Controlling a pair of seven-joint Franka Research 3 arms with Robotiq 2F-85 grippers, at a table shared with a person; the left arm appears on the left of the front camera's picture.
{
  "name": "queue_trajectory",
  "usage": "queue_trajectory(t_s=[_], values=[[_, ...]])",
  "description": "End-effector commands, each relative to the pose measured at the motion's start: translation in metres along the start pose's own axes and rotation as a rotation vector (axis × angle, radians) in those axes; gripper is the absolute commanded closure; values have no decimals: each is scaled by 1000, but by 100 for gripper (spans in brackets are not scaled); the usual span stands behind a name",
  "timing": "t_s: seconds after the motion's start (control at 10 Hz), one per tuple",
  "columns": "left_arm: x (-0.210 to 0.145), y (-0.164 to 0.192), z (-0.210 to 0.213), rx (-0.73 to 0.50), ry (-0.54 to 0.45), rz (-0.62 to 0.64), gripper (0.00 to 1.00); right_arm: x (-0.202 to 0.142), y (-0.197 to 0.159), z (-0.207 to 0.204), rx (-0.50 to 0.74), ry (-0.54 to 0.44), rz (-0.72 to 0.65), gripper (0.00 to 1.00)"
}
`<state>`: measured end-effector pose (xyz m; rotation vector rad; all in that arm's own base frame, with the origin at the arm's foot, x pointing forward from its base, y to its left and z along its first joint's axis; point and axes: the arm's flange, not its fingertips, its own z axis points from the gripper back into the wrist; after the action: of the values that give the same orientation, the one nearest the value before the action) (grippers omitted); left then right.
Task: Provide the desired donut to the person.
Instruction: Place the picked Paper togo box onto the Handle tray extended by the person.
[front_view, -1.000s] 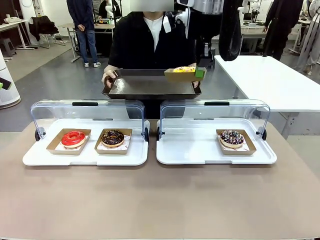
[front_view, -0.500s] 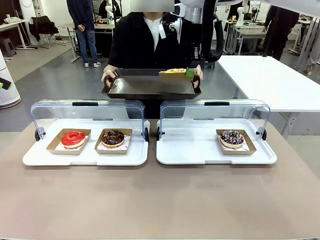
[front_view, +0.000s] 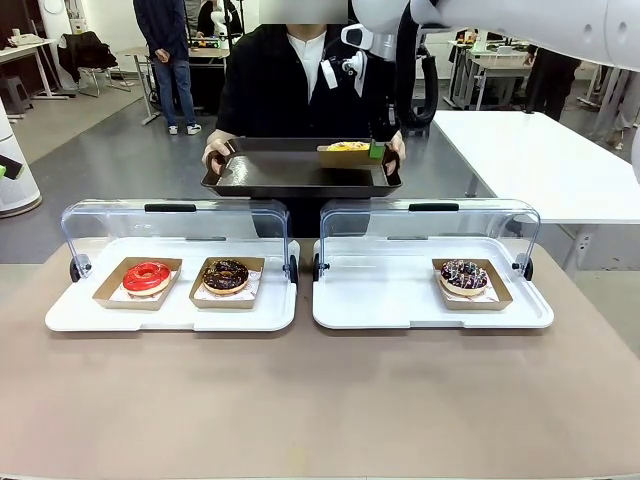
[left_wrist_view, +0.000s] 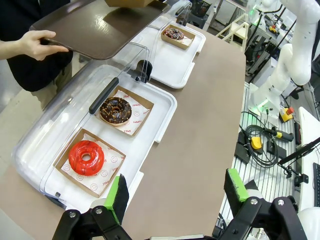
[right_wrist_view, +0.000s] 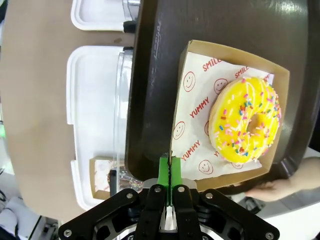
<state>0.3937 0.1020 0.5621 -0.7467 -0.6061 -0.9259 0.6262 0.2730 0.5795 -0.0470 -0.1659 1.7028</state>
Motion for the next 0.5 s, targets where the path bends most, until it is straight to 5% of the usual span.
queue_trajectory(t_s=[0.0,0.4], values=[[2,-2,1,-6,-13,16,0,-4,-18,-1,22,-18,-42,98],[2,-2,1,-6,-13,16,0,-11,-21,-20,38,-10,-103,98]])
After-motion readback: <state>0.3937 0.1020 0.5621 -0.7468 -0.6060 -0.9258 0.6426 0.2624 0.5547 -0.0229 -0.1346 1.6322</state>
